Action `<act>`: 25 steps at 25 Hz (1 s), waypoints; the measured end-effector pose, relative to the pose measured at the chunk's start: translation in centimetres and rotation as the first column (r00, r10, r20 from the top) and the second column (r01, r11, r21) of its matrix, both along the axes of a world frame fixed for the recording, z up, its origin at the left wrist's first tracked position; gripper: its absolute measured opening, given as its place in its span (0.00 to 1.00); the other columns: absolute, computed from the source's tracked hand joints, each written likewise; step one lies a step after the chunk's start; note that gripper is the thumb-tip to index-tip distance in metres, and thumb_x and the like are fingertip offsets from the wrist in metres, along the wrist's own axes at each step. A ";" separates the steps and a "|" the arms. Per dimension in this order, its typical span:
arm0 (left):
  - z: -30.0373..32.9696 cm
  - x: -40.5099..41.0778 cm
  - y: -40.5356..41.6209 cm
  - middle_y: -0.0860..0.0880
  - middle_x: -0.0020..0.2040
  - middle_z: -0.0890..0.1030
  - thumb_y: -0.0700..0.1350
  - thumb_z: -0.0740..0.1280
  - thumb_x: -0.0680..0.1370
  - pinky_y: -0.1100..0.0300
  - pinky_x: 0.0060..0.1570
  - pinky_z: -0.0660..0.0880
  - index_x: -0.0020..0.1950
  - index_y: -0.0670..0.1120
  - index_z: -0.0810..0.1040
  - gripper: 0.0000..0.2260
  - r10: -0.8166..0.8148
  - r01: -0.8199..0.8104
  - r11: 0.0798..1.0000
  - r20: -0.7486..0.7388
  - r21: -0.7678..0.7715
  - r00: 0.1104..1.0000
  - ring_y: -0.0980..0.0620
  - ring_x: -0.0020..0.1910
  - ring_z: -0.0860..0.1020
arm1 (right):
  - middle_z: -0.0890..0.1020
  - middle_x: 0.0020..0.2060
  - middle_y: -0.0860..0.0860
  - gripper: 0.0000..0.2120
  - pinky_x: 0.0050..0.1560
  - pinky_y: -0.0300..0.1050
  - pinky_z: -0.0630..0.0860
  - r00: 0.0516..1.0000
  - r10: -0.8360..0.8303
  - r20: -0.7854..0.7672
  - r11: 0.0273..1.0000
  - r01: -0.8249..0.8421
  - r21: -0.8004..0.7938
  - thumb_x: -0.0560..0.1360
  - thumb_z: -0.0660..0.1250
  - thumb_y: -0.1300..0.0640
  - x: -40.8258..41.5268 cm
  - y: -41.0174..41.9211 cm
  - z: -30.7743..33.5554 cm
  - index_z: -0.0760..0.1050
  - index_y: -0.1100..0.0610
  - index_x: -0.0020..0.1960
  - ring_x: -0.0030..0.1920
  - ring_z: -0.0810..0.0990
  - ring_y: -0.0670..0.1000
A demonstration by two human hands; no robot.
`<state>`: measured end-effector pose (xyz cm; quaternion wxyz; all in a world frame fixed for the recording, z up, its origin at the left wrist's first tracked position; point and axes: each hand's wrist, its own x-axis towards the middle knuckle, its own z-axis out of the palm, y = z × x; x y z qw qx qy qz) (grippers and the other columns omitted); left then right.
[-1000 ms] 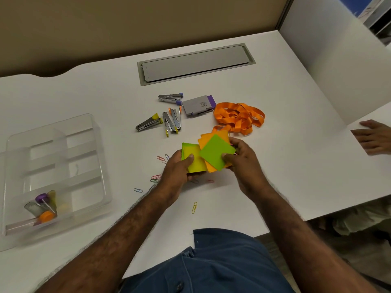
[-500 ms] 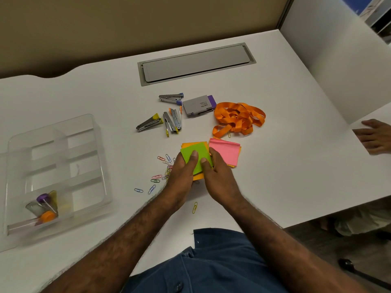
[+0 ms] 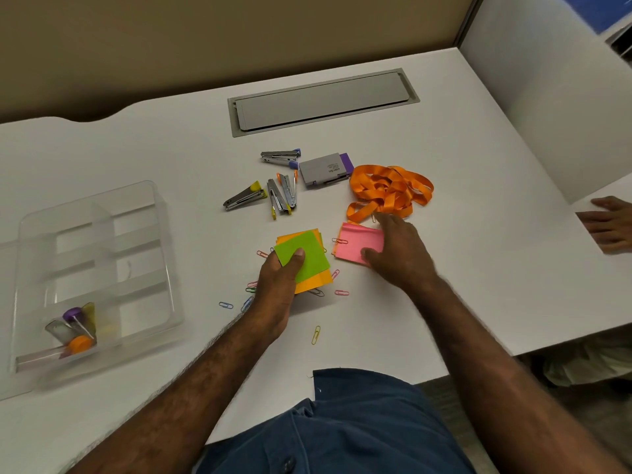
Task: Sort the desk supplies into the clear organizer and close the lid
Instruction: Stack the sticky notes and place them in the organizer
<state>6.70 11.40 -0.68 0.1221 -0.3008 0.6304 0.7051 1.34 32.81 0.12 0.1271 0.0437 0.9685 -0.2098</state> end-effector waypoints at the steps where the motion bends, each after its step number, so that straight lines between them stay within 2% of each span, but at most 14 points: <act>1: 0.0 0.0 0.1 0.44 0.62 0.84 0.50 0.67 0.83 0.41 0.65 0.79 0.61 0.53 0.78 0.07 -0.002 0.002 1.000 0.006 0.004 1.000 0.41 0.60 0.83 | 0.70 0.77 0.54 0.41 0.71 0.58 0.72 0.999 0.030 0.039 0.997 -0.032 0.069 0.74 0.76 0.43 -0.4 0.2 -0.2 0.63 0.53 0.80 0.75 0.70 0.59; 4: 0.1 0.0 0.1 0.45 0.62 0.84 0.50 0.67 0.83 0.41 0.65 0.79 0.64 0.52 0.78 0.10 -0.012 0.012 1.000 0.015 -0.019 1.000 0.40 0.60 0.83 | 0.70 0.77 0.54 0.42 0.70 0.59 0.73 0.996 0.045 0.074 0.990 -0.054 0.134 0.70 0.78 0.40 -1.0 0.3 -0.3 0.66 0.50 0.79 0.74 0.70 0.59; 7: 0.0 0.0 0.0 0.45 0.62 0.83 0.51 0.67 0.83 0.40 0.66 0.78 0.69 0.50 0.76 0.14 -0.017 0.018 0.999 0.013 -0.037 1.000 0.41 0.61 0.82 | 0.71 0.74 0.54 0.39 0.68 0.58 0.74 0.995 0.016 0.096 0.993 -0.027 0.117 0.67 0.80 0.39 -0.7 -0.1 0.1 0.72 0.49 0.74 0.72 0.70 0.58; 10: 0.1 0.0 -0.1 0.45 0.63 0.83 0.51 0.67 0.83 0.40 0.66 0.78 0.71 0.50 0.75 0.16 -0.020 0.021 0.999 0.019 -0.043 1.000 0.41 0.61 0.82 | 0.74 0.70 0.54 0.30 0.65 0.54 0.75 1.000 0.000 -0.016 0.997 0.001 0.078 0.70 0.80 0.44 0.5 -0.7 0.5 0.77 0.49 0.68 0.68 0.71 0.57; 14: 0.2 0.1 -0.2 0.45 0.64 0.83 0.51 0.67 0.83 0.39 0.66 0.78 0.71 0.50 0.75 0.16 -0.011 0.013 0.999 0.029 -0.040 1.000 0.40 0.62 0.82 | 0.81 0.63 0.52 0.14 0.58 0.49 0.74 0.987 -0.048 -0.151 0.999 0.049 0.001 0.79 0.71 0.52 1.5 -0.4 1.1 0.80 0.51 0.64 0.62 0.74 0.54; 17: 0.2 0.1 -0.3 0.45 0.63 0.83 0.52 0.67 0.83 0.40 0.65 0.79 0.68 0.51 0.76 0.15 -0.003 0.005 0.999 0.038 -0.040 0.999 0.41 0.61 0.82 | 0.83 0.60 0.51 0.14 0.54 0.48 0.73 0.979 -0.103 -0.174 0.994 0.097 -0.041 0.80 0.69 0.53 1.6 0.4 1.9 0.79 0.51 0.65 0.60 0.74 0.54; 25: 0.2 0.1 -0.1 0.45 0.63 0.82 0.54 0.67 0.83 0.41 0.64 0.80 0.71 0.51 0.75 0.17 -0.022 0.025 0.998 0.043 -0.062 0.999 0.42 0.60 0.82 | 0.86 0.60 0.54 0.16 0.57 0.56 0.76 0.933 -0.052 -0.355 0.997 0.071 0.040 0.81 0.68 0.56 2.6 1.7 2.8 0.81 0.52 0.68 0.58 0.79 0.59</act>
